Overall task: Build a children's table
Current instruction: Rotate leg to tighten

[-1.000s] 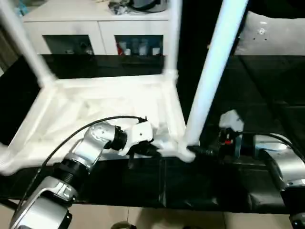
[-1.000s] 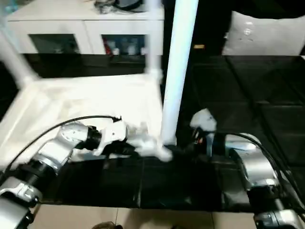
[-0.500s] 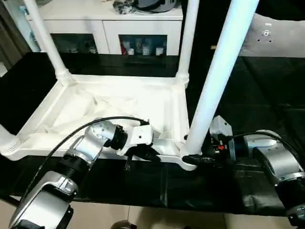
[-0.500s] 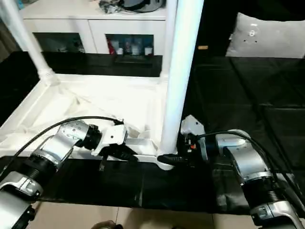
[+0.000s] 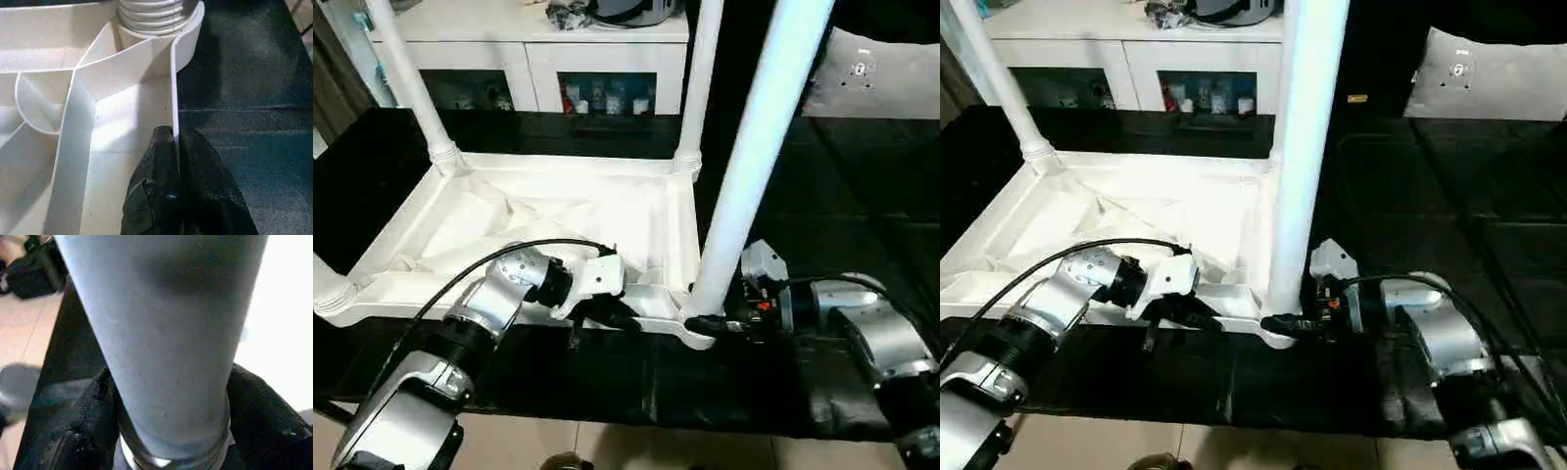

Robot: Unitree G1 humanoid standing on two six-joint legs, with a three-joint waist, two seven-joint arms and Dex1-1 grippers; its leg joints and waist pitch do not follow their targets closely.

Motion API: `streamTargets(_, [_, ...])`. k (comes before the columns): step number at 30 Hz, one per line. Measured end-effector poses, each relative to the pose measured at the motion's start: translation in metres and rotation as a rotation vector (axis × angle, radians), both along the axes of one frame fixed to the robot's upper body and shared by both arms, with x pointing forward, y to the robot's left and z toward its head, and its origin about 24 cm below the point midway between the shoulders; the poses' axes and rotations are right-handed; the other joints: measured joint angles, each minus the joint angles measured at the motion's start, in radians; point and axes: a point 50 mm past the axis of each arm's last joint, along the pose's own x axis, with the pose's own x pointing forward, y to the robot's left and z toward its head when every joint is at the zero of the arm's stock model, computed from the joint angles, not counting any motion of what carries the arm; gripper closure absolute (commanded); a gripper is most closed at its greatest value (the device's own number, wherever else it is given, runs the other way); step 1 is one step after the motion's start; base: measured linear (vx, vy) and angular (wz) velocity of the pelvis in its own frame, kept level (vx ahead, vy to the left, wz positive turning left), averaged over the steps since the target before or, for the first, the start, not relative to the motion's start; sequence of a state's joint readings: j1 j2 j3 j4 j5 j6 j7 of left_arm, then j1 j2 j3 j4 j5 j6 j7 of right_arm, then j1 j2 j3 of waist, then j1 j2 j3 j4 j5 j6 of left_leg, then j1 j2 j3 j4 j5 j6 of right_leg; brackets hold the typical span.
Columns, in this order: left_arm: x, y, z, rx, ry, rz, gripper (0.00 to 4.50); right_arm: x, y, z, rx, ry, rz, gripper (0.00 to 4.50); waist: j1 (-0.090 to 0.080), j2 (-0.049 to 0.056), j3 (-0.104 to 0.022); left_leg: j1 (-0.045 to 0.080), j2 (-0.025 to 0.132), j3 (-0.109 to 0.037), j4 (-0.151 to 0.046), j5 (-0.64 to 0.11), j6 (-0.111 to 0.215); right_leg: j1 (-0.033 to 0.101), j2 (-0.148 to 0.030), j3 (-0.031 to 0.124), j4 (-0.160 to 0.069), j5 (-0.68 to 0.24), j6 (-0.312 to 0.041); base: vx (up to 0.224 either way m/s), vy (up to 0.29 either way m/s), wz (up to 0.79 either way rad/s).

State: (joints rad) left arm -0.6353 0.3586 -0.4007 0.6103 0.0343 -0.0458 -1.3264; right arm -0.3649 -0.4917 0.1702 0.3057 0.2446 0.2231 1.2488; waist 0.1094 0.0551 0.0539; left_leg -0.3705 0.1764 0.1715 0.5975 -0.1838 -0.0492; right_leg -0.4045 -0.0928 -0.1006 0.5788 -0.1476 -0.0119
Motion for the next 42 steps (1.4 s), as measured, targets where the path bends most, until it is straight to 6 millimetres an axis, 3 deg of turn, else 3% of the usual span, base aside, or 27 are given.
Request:
streamTargets(3, [0.003,0.002,-0.002,-0.013,0.026,0.126,4.5,0.005,0.007,-0.004,0.027,-0.005,-0.145,1.81,-0.014,-0.001,0.0,0.003,0.0,0.001,0.0,0.0,0.0,0.002,0.0,0.0,0.0,0.0,0.0,0.0,0.0,0.0])
streamTargets(8, [0.007,-0.012,-0.002,-0.05,0.048,0.344,4.5,0.021,0.019,-0.01,0.076,-0.024,-0.493,1.82,-0.076,-0.003,0.001,0.003,0.0,0.001,0.003,0.0,-0.001,0.001,0.0,0.001,-0.003,0.0,0.0,0.0,0.0,0.0])
streamTargets(13, [0.01,-0.044,-0.003,-0.099,0.043,0.566,4.5,0.041,0.027,-0.009,0.079,-0.043,-0.81,1.83,-0.094,-0.004,0.001,0.001,0.0,0.0,0.003,0.0,-0.001,0.0,0.0,0.0,-0.002,0.0,0.0,0.0,0.0,0.0])
streamTargets(16, [0.009,-0.06,-0.002,-0.106,0.02,0.625,4.5,0.047,0.028,-0.007,0.059,-0.072,-0.909,1.83,-0.096,-0.002,0.001,0.001,-0.001,0.0,0.0,0.0,0.0,0.0,0.0,0.0,-0.003,0.0,0.0,0.0,0.0,0.0])
streamTargets(20, [0.009,-0.058,0.0,-0.094,-0.019,0.602,4.5,0.047,0.03,-0.006,0.075,-0.092,-0.905,1.83,-0.094,0.001,0.001,-0.002,0.0,0.0,-0.004,0.0,0.0,-0.004,0.001,-0.001,-0.002,0.0,0.0,0.0,0.0,0.0])
streamTargets(21, [0.01,-0.057,0.0,-0.093,-0.025,0.597,4.5,0.047,0.031,-0.006,0.078,-0.091,-0.904,1.27,-0.094,0.001,0.001,-0.003,0.001,0.0,-0.004,0.0,0.0,-0.005,0.002,-0.001,-0.002,0.0,0.0,0.0,0.0,0.0])
streamTargets(25, [0.009,-0.054,0.003,-0.095,-0.037,0.583,4.5,0.046,0.033,-0.003,0.106,-0.1,-0.879,0.93,-0.093,0.001,0.001,-0.012,0.001,-0.001,-0.004,0.001,0.001,-0.012,0.002,-0.002,-0.002,0.004,-0.007,0.0,0.0,0.0])
streamTargets(26, [0.009,-0.052,0.003,-0.095,-0.039,0.576,4.5,0.045,0.031,-0.003,0.116,-0.1,-0.862,0.7,-0.092,0.001,0.0,-0.013,0.001,-0.001,-0.003,0.002,0.004,-0.014,0.002,-0.002,-0.001,0.004,-0.007,0.0,0.0,0.0])
streamTargets(30, [0.008,-0.045,0.003,-0.097,-0.041,0.537,4.5,0.037,0.022,-0.004,0.124,-0.103,-0.772,0.55,-0.08,0.002,0.001,-0.013,0.001,-0.001,-0.002,0.003,0.005,-0.014,0.002,-0.002,-0.001,0.005,-0.007,0.0,0.0,0.0])
streamTargets(32, [0.007,-0.038,0.002,-0.096,-0.039,0.493,4.5,0.032,0.01,-0.003,0.106,-0.114,-0.683,0.2,-0.072,0.003,0.001,-0.013,0.001,-0.001,-0.001,0.003,0.005,-0.014,0.001,-0.001,-0.001,0.005,-0.007,0.0,0.0,0.0])
streamTargets(36, [0.006,-0.025,0.002,-0.097,-0.024,0.414,4.5,0.023,-0.003,-0.002,0.081,-0.113,-0.539,0.08,-0.063,0.007,0.001,-0.014,0.001,-0.001,0.002,0.002,0.003,-0.014,0.001,-0.002,-0.001,0.006,-0.007,0.0,0.0,0.0])
streamTargets(39, [0.001,-0.016,0.001,-0.085,-0.007,0.316,4.5,0.02,-0.017,0.004,0.046,-0.122,-0.449,0.08,-0.047,0.011,0.002,-0.014,0.001,-0.001,0.003,0.0,0.001,-0.012,0.001,-0.001,0.0,0.006,-0.007,0.0,0.0,0.0])
streamTargets(42, [-0.001,-0.008,0.001,-0.074,-0.009,0.251,4.5,0.016,-0.018,0.006,0.035,-0.112,-0.357,0.08,-0.035,0.012,0.001,-0.014,0.002,-0.001,0.004,0.001,0.001,-0.01,0.001,-0.002,0.0,0.006,-0.007,0.0,0.0,0.0])
